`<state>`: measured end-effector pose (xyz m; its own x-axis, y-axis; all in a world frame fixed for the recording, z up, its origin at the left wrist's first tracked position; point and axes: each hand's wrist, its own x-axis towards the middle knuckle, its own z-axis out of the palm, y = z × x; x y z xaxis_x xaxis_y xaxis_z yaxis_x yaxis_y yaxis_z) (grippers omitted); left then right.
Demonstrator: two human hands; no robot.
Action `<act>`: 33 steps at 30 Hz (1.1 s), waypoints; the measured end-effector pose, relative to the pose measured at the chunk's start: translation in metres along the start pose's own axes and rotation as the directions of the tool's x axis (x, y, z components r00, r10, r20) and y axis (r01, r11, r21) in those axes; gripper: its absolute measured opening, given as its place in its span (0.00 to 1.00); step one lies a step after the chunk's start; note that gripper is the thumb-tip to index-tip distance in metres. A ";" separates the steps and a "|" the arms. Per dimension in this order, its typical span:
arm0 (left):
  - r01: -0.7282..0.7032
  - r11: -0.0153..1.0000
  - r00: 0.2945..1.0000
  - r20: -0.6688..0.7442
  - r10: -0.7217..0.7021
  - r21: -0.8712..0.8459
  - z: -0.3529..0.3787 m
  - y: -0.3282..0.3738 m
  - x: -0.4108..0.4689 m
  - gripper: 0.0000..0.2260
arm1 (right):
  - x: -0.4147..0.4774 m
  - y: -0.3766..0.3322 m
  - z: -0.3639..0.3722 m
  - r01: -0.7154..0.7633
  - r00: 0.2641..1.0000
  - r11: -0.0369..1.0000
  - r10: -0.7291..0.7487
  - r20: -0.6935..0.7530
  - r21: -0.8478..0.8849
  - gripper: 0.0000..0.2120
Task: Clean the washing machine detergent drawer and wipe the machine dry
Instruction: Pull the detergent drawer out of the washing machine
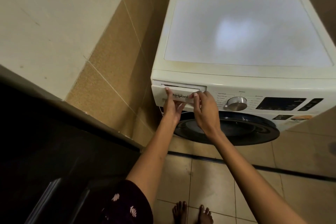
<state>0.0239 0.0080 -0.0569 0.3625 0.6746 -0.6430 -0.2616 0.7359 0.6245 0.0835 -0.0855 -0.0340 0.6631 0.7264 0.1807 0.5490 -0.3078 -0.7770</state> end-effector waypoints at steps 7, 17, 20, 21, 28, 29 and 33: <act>-0.001 0.997 1.000 -0.022 -0.001 -0.078 -0.040 -0.030 -0.044 0.29 | -0.008 -0.009 -0.014 -0.103 0.993 0.976 0.111 0.030 -0.190 0.16; 0.035 0.998 0.968 -0.251 -0.022 0.046 -0.049 -0.037 -0.076 0.23 | -0.011 -0.003 -0.004 -0.209 0.917 0.904 0.313 0.246 -0.374 0.30; 0.034 0.998 0.966 -0.259 -0.020 0.049 -0.050 -0.038 -0.075 0.23 | -0.003 -0.002 0.002 -0.202 0.897 0.888 0.338 0.287 -0.413 0.35; 0.034 0.998 0.965 -0.261 -0.020 0.049 -0.050 -0.038 -0.074 0.23 | 0.001 -0.001 0.004 -0.188 0.894 0.879 0.338 0.295 -0.437 0.36; 0.045 0.998 0.963 -0.269 -0.030 0.050 -0.051 -0.038 -0.069 0.24 | 0.022 0.000 0.017 -0.096 0.874 0.817 0.343 0.345 -0.569 0.35; 0.049 0.997 0.963 -0.266 -0.032 0.056 -0.052 -0.038 -0.069 0.24 | 0.022 -0.001 0.018 -0.093 0.879 0.815 0.337 0.337 -0.572 0.35; 0.052 0.997 0.967 -0.254 -0.035 0.059 -0.056 -0.036 -0.067 0.24 | 0.022 -0.002 0.020 -0.109 0.919 0.835 0.292 0.266 -0.540 0.27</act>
<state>-0.0410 -0.0603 -0.0611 0.1321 0.6410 -0.7561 -0.1897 0.7650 0.6154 0.0869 -0.0566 -0.0405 0.6341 0.7408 -0.2217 0.6604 -0.6680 -0.3431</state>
